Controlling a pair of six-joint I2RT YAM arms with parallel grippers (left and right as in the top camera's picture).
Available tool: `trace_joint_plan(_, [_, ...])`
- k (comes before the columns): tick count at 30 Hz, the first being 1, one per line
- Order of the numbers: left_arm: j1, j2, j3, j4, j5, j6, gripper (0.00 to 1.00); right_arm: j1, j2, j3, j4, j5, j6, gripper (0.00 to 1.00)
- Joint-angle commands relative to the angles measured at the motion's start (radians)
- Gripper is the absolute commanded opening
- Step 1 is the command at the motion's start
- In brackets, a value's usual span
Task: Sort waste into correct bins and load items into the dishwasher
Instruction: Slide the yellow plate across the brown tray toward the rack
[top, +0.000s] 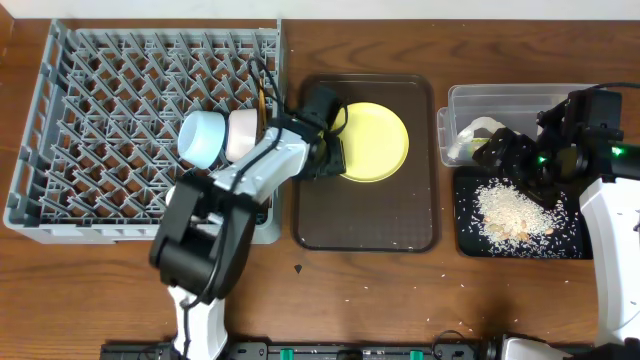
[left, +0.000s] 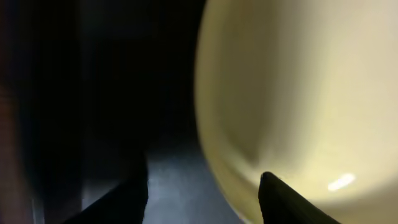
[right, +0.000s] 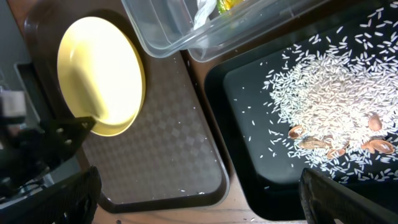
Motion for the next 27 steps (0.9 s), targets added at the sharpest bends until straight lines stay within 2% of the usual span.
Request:
trace_joint_plan(1, [-0.004, 0.047, -0.008, 0.041, 0.086, -0.051, 0.54, 0.019, -0.009, 0.009, -0.002, -0.005, 0.005, 0.99])
trace_joint_plan(4, [-0.012, 0.065, -0.008, 0.094, 0.168, -0.051, 0.52, 0.023, -0.009, 0.009, -0.001, -0.005, 0.005, 0.99])
trace_joint_plan(8, [-0.029, 0.067, -0.008, 0.121, 0.173, -0.051, 0.52, 0.023, -0.009, 0.009, -0.001, -0.005, 0.005, 0.99])
trace_joint_plan(11, [-0.032, 0.069, -0.009, 0.153, 0.191, -0.043, 0.45, 0.023, -0.009, 0.009, 0.003, -0.004, 0.005, 0.99])
trace_joint_plan(14, [-0.039, 0.074, -0.009, 0.219, 0.264, 0.026, 0.44, 0.023, -0.009, 0.009, 0.014, -0.004, 0.005, 0.99])
trace_joint_plan(17, [-0.048, 0.081, -0.009, 0.224, 0.251, 0.040, 0.39, 0.023, -0.009, 0.009, 0.018, -0.006, 0.005, 0.99])
trace_joint_plan(20, [-0.049, 0.100, -0.010, 0.225, 0.248, 0.051, 0.33, 0.023, -0.009, 0.009, 0.014, -0.008, 0.005, 0.99])
trace_joint_plan(23, [-0.048, 0.130, -0.010, 0.232, 0.248, 0.051, 0.19, 0.023, -0.009, 0.009, 0.013, -0.008, 0.005, 0.99])
trace_joint_plan(24, [-0.048, 0.143, -0.010, 0.232, 0.248, 0.051, 0.10, 0.023, -0.009, 0.009, 0.013, -0.008, 0.005, 0.99])
trace_joint_plan(27, [-0.048, 0.162, -0.010, 0.232, 0.248, 0.062, 0.08, 0.023, -0.009, 0.009, 0.013, -0.008, 0.005, 0.99])
